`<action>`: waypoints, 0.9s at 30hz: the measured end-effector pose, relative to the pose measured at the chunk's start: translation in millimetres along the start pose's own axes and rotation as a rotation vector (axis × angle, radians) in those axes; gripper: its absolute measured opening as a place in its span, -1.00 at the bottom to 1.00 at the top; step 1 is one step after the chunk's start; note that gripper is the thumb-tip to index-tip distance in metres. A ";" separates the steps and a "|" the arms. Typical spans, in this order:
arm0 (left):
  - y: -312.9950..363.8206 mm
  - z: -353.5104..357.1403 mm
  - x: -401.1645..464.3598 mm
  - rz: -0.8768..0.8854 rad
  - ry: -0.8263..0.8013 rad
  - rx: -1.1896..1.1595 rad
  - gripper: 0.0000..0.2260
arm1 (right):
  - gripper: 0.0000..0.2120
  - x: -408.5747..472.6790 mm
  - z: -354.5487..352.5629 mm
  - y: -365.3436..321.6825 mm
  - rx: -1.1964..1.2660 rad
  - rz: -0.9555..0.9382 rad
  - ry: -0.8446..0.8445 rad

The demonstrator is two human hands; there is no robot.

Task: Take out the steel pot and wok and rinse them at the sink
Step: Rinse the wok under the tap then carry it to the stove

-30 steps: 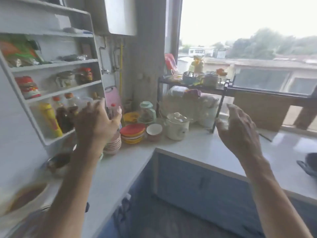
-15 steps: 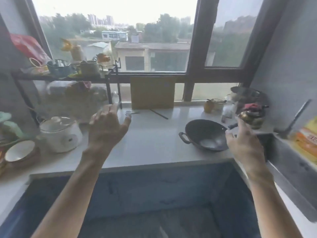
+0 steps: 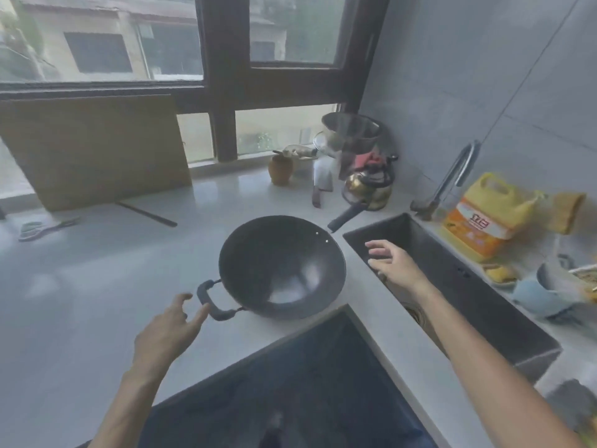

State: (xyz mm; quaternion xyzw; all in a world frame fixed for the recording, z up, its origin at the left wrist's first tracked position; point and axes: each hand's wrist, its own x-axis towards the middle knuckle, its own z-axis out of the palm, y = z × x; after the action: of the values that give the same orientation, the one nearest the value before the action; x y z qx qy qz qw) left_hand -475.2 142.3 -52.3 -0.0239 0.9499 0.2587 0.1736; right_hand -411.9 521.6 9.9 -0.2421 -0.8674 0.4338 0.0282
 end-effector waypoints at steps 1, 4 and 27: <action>1.0 7.8 20.3 -0.027 -0.031 -0.084 -0.57 | -0.72 34.7 -0.4 -0.2 0.010 0.017 -0.008; 5.6 24.8 51.8 -0.059 -0.096 -0.355 -0.72 | -0.71 117.7 2.8 5.7 -0.087 0.053 -0.087; 89.8 -11.6 180.2 0.212 -0.183 -0.197 -0.82 | -0.85 146.6 -27.8 123.7 -0.437 -0.024 -0.623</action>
State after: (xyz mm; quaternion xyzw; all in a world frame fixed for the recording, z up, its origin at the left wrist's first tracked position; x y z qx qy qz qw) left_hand -660.1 222.2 -61.2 0.0832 0.8974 0.3687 0.2277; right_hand -485.0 669.9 -91.2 -0.0886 -0.9093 0.2910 -0.2840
